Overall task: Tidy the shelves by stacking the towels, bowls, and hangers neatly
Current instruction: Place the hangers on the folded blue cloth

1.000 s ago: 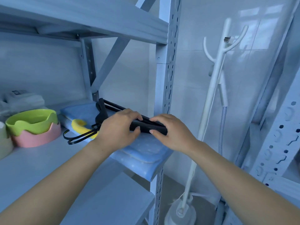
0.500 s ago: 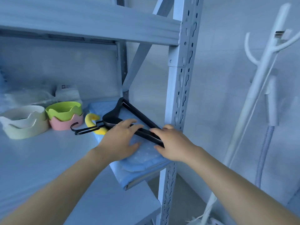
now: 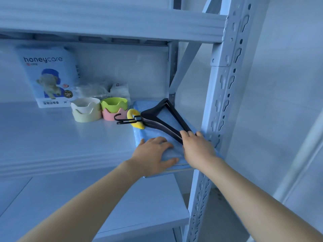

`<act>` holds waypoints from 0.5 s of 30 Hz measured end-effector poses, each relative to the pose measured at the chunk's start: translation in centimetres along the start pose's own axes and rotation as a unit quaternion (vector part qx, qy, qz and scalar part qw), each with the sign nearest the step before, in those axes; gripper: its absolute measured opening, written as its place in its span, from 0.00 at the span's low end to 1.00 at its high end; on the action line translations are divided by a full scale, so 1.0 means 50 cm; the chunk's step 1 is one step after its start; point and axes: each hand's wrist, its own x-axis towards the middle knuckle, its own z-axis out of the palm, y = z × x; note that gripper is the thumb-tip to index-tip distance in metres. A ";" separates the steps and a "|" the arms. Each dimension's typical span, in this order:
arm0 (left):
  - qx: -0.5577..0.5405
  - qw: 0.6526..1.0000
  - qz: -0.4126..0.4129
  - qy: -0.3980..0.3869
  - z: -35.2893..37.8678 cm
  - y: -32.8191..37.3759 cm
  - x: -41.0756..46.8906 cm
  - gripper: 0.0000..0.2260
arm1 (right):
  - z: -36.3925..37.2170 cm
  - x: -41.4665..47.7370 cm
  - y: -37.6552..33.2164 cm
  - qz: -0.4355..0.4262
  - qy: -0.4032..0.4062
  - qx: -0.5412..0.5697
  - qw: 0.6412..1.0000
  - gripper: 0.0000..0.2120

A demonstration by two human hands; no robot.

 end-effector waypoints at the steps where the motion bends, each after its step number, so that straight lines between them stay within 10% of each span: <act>1: 0.016 1.000 -0.001 0.006 0.007 -0.001 0.000 0.24 | 0.002 0.001 0.000 0.004 0.003 -0.002 1.000 0.20; 15: 0.027 0.999 -0.001 0.020 0.025 -0.046 0.045 0.23 | 0.032 0.029 0.005 0.001 0.061 0.018 0.998 0.16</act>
